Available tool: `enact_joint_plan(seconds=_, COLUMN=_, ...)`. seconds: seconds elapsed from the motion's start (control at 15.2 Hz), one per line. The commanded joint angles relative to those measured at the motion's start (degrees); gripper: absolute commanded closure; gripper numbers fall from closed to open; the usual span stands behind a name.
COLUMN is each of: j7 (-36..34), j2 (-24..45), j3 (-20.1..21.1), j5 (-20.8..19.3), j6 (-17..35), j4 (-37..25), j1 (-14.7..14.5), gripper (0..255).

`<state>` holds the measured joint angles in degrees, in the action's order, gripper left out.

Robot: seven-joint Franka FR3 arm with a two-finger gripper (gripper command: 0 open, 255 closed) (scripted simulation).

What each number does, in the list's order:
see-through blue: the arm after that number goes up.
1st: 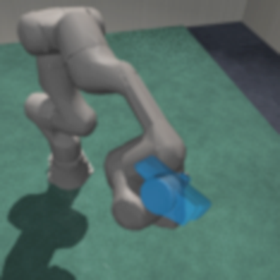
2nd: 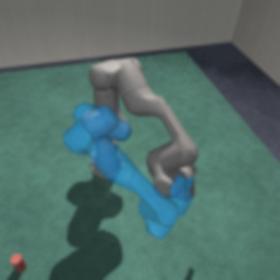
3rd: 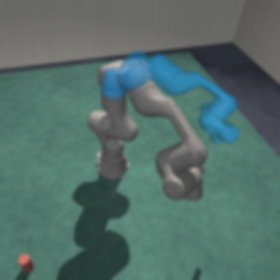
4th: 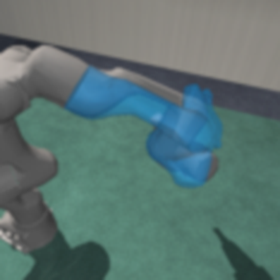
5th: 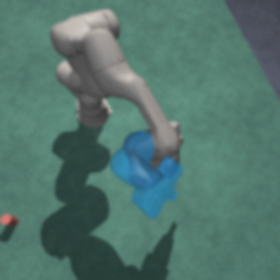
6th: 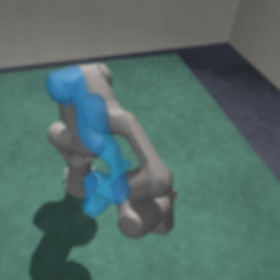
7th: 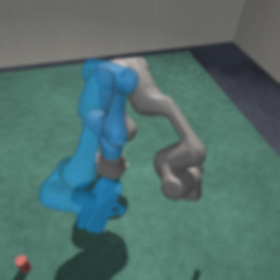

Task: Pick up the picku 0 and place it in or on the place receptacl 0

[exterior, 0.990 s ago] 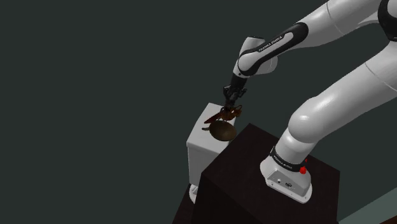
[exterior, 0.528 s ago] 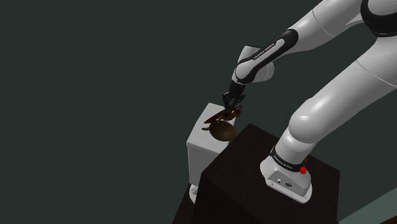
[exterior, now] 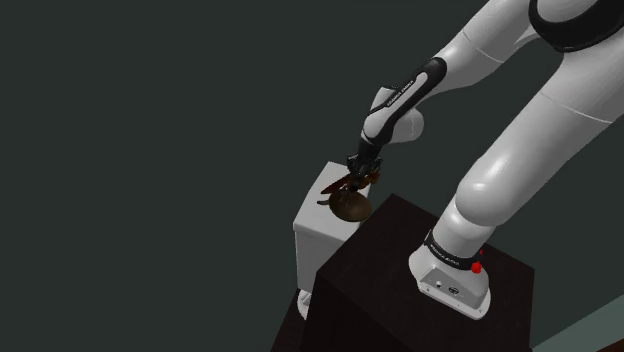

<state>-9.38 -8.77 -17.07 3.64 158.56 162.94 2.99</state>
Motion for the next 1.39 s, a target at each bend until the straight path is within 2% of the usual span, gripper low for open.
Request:
enact_joint_plan(seconds=0.0, j7=1.5, j2=2.3, j3=-0.5, j5=2.1, j6=2.0, j4=-0.2, j1=-1.0, gripper=255)
enact_joint_plan(seconds=0.07, j7=3.4, j2=4.4, j3=-0.9, j5=4.5, j6=3.9, j4=-0.3, j1=-2.0, gripper=255)
enact_joint_plan(seconds=0.59, j7=3.4, j2=4.4, j3=-0.8, j5=4.5, j6=3.9, j4=-0.3, j1=-1.9, gripper=255)
enact_joint_plan(seconds=0.66, j7=3.4, j2=4.4, j3=-0.8, j5=4.5, j6=3.9, j4=-0.3, j1=-1.9, gripper=0)
enact_joint_plan(seconds=0.99, j7=3.4, j2=4.4, j3=-0.8, j5=4.5, j6=3.9, j4=-0.3, j1=-1.9, gripper=0)
enact_joint_plan(seconds=1.06, j7=0.9, j2=1.4, j3=-0.6, j5=1.1, j6=1.4, j4=0.0, j1=-0.8, gripper=0)
enact_joint_plan(seconds=1.19, j7=-2.1, j2=-4.3, j3=0.2, j5=-3.2, j6=-4.1, j4=0.0, j1=1.3, gripper=0)
enact_joint_plan(seconds=1.25, j7=-2.8, j2=-6.3, j3=0.6, j5=-4.2, j6=-6.3, j4=-0.1, j1=2.0, gripper=0)
enact_joint_plan(seconds=1.32, j7=-2.8, j2=-6.3, j3=0.7, j5=-4.2, j6=-6.3, j4=-0.1, j1=2.1, gripper=0)
